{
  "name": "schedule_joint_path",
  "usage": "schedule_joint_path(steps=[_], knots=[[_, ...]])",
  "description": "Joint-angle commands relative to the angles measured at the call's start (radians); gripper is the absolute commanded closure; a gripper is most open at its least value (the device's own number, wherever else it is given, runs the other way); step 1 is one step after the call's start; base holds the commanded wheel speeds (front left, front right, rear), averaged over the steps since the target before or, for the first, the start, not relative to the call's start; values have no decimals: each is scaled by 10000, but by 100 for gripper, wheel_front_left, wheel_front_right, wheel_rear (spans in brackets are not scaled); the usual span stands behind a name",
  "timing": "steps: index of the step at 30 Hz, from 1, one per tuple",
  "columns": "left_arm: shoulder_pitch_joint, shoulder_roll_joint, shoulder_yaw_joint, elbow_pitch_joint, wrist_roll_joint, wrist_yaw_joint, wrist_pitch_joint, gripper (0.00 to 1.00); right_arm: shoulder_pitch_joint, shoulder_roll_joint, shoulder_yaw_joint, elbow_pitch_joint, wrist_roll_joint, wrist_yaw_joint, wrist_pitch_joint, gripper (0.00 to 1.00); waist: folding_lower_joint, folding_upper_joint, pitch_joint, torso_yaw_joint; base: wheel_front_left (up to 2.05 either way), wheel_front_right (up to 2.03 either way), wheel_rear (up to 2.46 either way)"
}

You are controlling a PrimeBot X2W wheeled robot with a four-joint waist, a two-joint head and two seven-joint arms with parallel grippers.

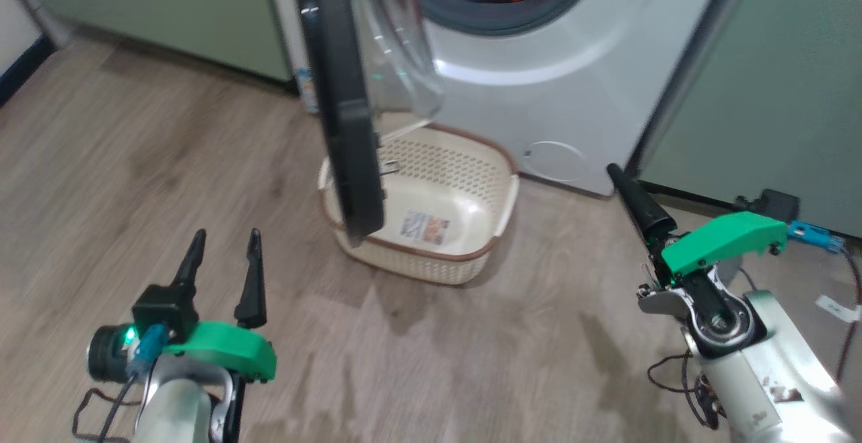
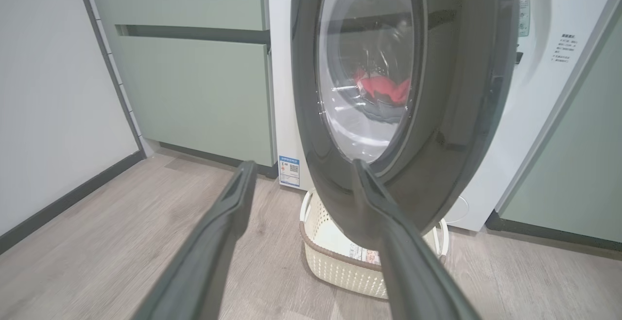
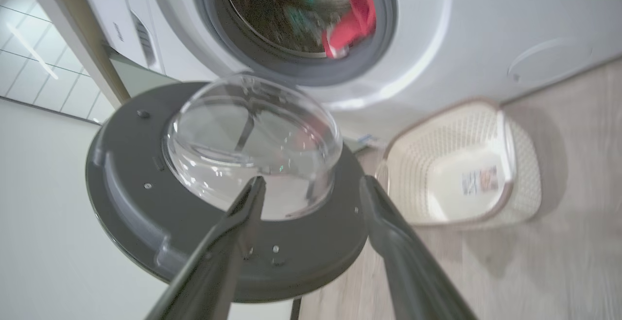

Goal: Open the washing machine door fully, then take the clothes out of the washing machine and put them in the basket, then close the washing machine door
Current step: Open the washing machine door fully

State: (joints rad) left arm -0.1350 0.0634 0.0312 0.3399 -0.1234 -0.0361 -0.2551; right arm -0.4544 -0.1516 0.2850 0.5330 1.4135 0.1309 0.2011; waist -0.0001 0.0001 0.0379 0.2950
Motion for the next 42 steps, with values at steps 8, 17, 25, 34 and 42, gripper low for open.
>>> schedule_joint_path(steps=[8,17,25,34,42], knots=[[-2,168,1086,-325,253,-250,-67,0,-36,-1436,2194,-739,-1238,-2,-4241,0,1,-1,-597,-1447,0,0,0],[194,217,1580,-436,389,-424,-67,0,516,-1808,226,-1370,-4182,-2,-4624,0,1,-1,-785,-1847,0,0,0],[226,197,1809,-460,529,-556,-67,0,1895,-1326,-799,-2813,-8380,-2,-4626,0,1,-1,-865,-1934,0,0,0],[260,61,1770,-405,618,-615,-67,0,2855,-964,-971,-2551,-9906,-2,-4627,0,1,-1,-893,-1901,0,0,0],[248,-13,1691,-259,661,-661,-67,0,3057,-770,-1130,-2319,-10297,-2,-4628,0,1,-1,-834,-1856,0,0,0]])
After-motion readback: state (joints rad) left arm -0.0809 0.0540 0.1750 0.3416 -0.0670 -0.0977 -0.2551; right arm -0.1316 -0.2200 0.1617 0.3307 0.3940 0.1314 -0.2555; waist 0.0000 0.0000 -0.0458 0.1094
